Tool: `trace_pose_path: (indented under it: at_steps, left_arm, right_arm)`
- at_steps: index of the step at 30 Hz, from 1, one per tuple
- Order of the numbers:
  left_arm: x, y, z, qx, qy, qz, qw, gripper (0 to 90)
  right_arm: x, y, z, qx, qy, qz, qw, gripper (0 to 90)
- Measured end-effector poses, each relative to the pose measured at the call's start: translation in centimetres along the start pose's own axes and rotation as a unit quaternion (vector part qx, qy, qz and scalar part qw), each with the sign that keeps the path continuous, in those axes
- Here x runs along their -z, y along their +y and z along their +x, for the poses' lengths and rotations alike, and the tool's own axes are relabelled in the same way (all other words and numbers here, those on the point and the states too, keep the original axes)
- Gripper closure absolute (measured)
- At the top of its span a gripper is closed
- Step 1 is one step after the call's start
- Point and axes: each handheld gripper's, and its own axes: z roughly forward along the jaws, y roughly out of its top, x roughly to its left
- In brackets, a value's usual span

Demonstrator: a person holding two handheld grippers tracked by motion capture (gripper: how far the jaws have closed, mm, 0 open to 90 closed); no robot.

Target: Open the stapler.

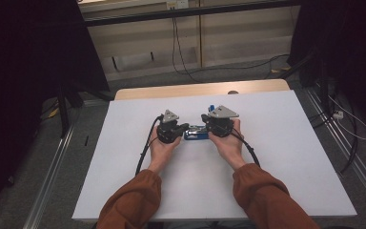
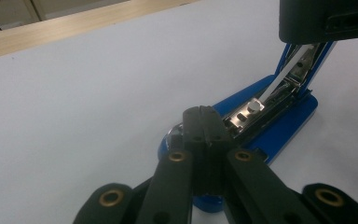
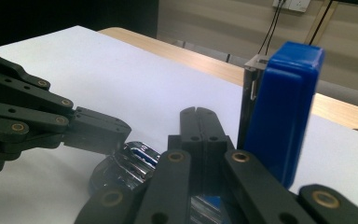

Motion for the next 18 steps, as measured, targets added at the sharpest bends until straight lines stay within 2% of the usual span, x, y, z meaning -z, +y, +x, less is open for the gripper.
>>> trace_pose_path:
  at_steps: [18]
  left_arm:
    - [-0.03, -0.07, 0.00, 0.005, 0.000, -0.004, 1.0000, 90.0]
  right_arm:
    - [0.70, -0.14, -0.90, -0.005, -0.012, -0.006, 0.9999, 90.0]
